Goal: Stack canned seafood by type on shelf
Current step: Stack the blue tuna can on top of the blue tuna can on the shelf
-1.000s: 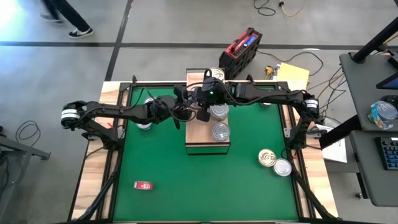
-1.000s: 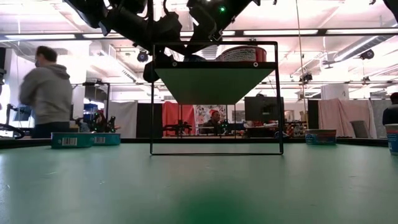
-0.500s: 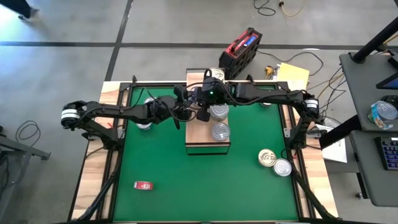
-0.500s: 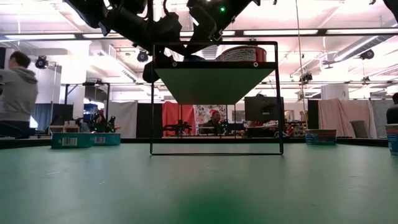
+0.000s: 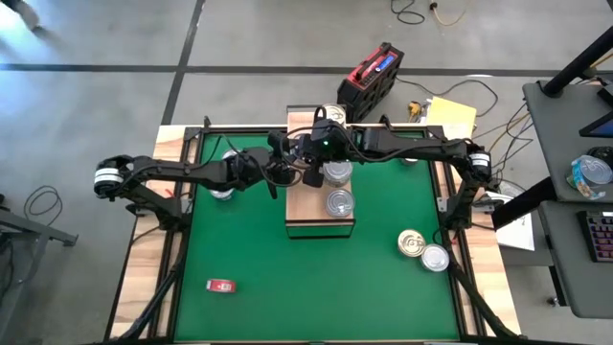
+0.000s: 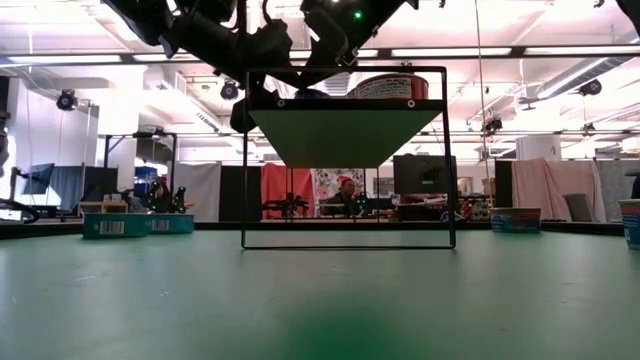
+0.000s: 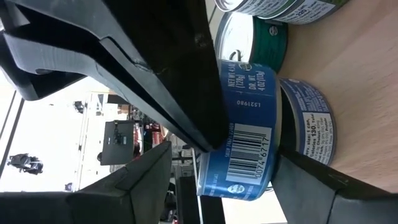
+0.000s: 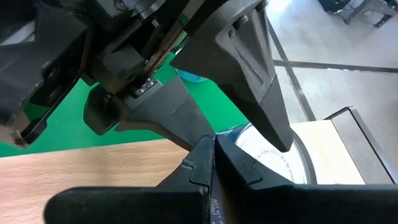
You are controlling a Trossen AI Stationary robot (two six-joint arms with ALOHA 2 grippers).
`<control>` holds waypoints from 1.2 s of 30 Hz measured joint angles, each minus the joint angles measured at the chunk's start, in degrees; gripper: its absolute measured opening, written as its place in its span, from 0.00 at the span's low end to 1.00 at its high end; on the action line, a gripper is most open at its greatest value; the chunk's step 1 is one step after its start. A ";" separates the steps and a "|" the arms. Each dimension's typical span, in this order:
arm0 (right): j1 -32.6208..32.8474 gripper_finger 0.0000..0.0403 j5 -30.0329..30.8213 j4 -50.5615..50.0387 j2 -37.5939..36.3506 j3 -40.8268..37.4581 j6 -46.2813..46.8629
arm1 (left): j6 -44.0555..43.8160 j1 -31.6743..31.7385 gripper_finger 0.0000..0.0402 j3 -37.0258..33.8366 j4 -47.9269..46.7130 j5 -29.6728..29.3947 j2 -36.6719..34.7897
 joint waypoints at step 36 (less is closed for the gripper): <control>-0.01 0.02 0.04 4.75 0.00 -2.47 0.87 | 0.07 -0.08 0.60 0.00 0.34 -0.90 -0.02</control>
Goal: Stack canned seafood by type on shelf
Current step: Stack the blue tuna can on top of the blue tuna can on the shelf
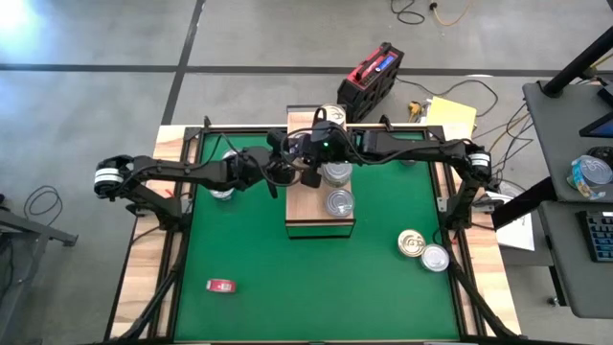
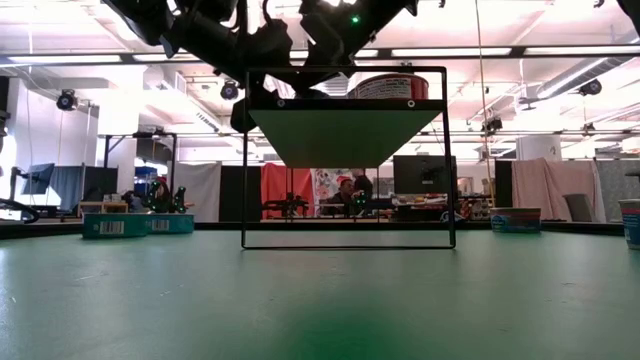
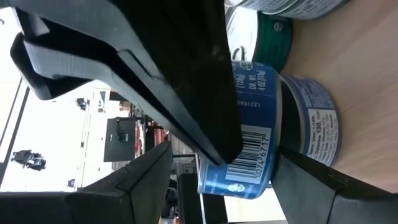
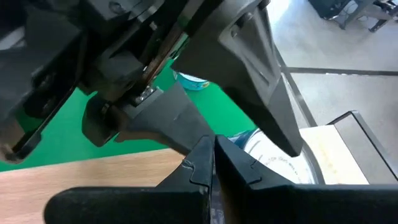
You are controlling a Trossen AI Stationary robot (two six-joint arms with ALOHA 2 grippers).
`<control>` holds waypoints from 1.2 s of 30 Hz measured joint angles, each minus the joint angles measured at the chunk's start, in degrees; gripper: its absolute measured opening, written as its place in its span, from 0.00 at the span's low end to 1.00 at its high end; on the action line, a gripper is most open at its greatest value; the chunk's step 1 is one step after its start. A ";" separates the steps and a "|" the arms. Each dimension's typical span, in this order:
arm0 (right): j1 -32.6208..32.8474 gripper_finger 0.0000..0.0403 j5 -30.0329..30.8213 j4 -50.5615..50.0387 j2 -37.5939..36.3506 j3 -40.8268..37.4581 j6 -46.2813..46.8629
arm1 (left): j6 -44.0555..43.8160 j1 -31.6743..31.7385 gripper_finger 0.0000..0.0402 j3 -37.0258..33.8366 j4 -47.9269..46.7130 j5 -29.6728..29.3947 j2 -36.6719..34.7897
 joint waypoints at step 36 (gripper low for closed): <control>-0.10 0.02 -0.04 0.15 0.00 -0.22 -0.40 | 0.87 0.05 0.60 0.00 -0.87 0.93 0.00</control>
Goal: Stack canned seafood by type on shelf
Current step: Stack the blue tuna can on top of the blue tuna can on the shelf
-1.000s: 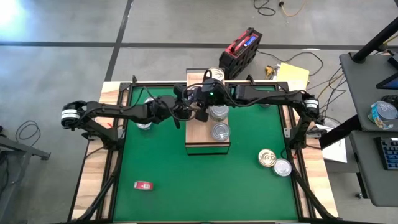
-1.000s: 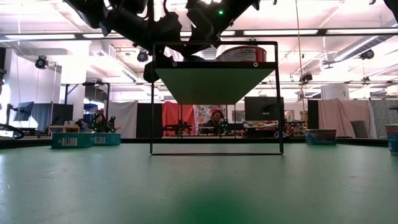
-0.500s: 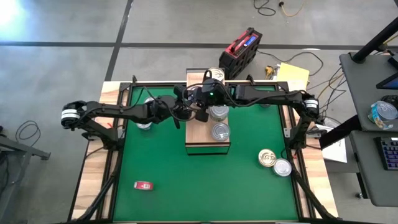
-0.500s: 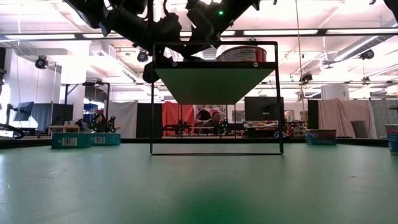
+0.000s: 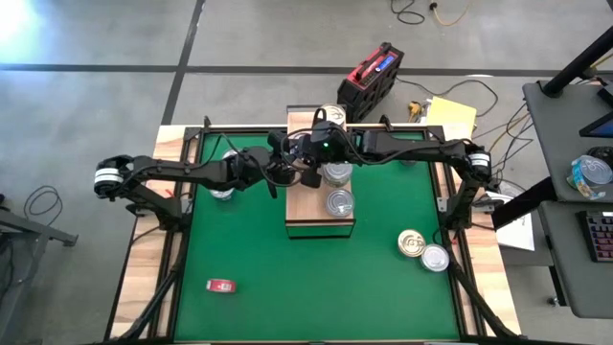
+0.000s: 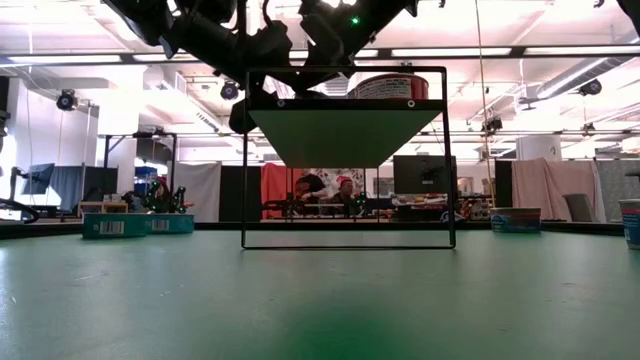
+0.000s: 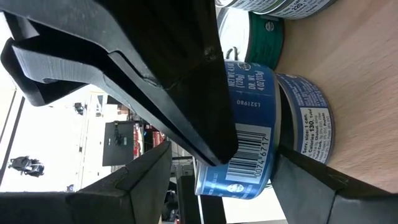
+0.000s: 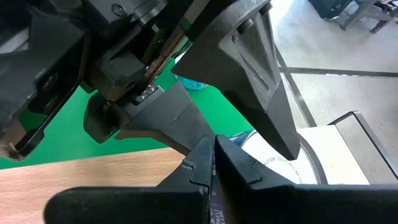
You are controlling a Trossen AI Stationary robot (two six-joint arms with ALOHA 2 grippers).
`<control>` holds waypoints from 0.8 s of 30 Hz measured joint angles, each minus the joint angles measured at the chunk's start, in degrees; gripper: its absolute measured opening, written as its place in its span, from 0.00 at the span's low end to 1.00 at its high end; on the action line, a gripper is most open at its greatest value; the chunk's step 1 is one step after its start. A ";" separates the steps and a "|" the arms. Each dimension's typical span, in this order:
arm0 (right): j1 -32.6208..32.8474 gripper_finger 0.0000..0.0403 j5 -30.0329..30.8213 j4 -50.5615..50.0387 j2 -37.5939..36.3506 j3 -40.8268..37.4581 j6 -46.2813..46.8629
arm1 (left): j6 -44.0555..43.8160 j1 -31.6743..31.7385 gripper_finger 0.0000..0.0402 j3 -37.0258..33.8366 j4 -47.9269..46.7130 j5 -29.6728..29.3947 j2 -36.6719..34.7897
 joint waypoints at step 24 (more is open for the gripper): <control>0.00 0.02 0.00 -0.11 0.00 -0.20 0.00 | -0.86 0.00 0.68 0.00 0.24 0.00 0.00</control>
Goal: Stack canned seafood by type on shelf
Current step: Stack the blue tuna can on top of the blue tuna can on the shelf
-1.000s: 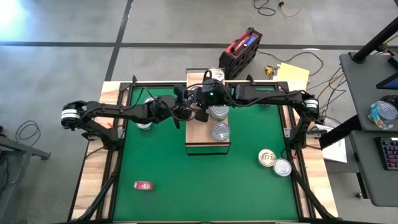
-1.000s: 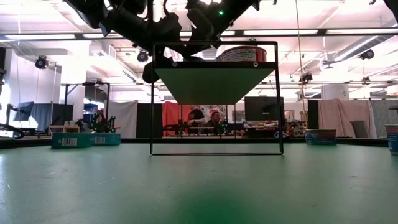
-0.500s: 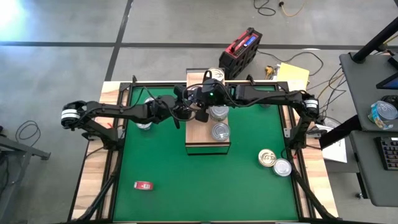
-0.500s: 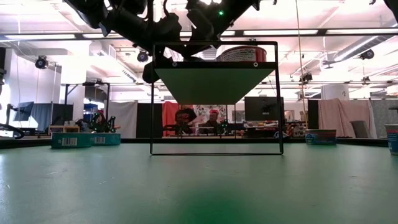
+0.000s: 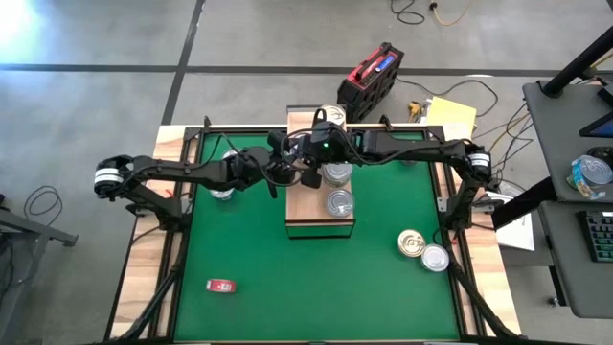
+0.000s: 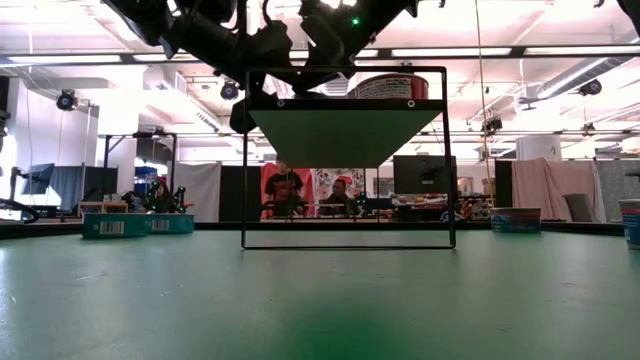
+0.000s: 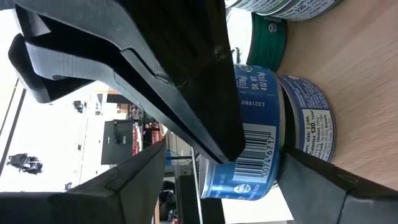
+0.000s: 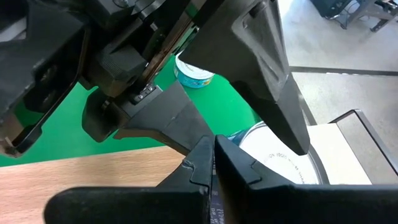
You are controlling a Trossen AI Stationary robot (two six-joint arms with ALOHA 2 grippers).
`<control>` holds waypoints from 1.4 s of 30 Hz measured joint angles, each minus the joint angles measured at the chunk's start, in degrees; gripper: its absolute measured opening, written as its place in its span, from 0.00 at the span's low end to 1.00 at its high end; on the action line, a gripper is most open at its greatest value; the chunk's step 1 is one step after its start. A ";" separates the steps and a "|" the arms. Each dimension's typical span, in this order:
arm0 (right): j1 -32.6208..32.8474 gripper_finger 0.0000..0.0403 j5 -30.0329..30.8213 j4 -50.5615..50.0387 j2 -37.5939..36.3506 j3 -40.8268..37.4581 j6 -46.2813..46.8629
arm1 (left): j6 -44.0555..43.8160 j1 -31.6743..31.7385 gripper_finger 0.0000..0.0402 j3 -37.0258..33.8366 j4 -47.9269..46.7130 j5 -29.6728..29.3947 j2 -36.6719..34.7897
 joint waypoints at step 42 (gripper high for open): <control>0.00 0.02 0.00 -0.02 0.00 0.00 0.96 | -1.94 0.00 0.69 0.00 -0.04 -1.90 0.00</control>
